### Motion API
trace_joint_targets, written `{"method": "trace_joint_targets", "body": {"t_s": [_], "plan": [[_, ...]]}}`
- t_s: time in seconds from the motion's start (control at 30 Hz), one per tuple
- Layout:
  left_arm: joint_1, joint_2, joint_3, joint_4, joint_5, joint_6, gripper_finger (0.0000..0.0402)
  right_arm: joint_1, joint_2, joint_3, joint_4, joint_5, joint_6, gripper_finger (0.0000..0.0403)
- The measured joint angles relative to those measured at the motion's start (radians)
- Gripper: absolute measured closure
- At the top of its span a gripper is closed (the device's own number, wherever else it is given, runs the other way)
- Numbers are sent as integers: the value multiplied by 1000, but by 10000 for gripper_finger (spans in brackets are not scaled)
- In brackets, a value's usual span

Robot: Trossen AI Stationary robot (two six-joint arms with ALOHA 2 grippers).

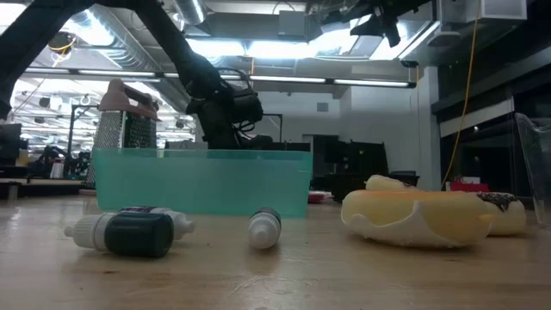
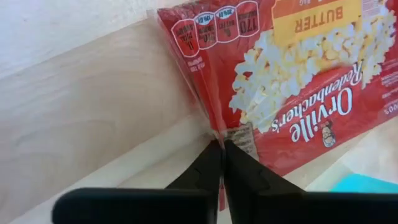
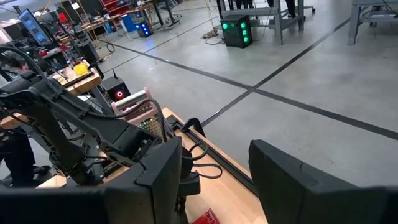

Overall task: Pick & Place Food Item
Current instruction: Put the red popcorn bag into the green bin

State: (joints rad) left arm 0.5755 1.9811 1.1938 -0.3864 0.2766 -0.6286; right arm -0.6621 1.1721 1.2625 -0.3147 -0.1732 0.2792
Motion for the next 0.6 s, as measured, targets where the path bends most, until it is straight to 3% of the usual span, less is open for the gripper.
{"method": "trace_joint_targets", "body": {"t_s": [0.37, 0.6], "plan": [[71, 0, -3, 131, 218, -26, 400, 0, 0, 0, 1, 0, 1, 218], [115, -33, -3, 192, 283, -37, 400, 0, 0, 0, 8, 0, 1, 218]]}}
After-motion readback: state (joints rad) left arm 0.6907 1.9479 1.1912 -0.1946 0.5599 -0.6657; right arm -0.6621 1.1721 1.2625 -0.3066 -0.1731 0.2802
